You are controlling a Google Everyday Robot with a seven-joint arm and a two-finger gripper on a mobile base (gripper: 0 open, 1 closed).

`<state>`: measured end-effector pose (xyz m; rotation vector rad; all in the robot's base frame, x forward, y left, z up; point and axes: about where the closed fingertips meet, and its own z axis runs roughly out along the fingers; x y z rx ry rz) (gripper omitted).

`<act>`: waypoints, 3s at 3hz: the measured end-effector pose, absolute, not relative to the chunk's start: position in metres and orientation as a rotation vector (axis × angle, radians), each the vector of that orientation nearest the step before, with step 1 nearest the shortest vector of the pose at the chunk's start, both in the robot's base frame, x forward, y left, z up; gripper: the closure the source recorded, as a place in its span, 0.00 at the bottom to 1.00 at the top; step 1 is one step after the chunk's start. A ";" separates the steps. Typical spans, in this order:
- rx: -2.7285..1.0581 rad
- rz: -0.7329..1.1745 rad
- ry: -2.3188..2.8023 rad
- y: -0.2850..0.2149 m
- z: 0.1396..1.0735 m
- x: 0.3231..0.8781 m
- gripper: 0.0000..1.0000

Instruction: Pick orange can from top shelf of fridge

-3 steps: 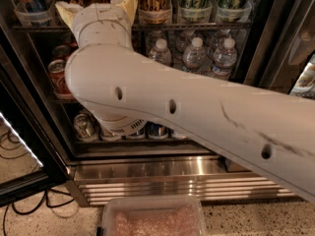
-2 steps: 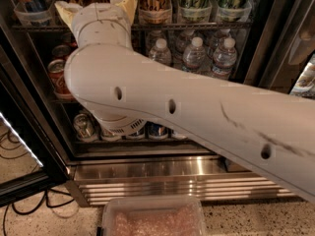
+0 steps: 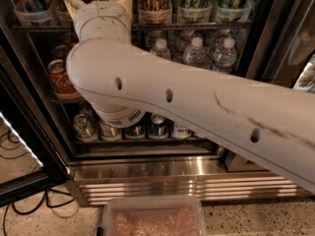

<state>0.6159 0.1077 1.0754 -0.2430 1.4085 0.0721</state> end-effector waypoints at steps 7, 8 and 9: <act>-0.209 -0.021 1.423 0.084 1.069 0.661 0.35; -0.206 -0.019 1.424 0.083 1.070 0.662 0.54; -0.206 -0.019 1.424 0.083 1.070 0.662 0.76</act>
Offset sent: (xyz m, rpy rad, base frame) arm 0.0130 -0.0147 -0.0100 -0.0029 0.0129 -0.0398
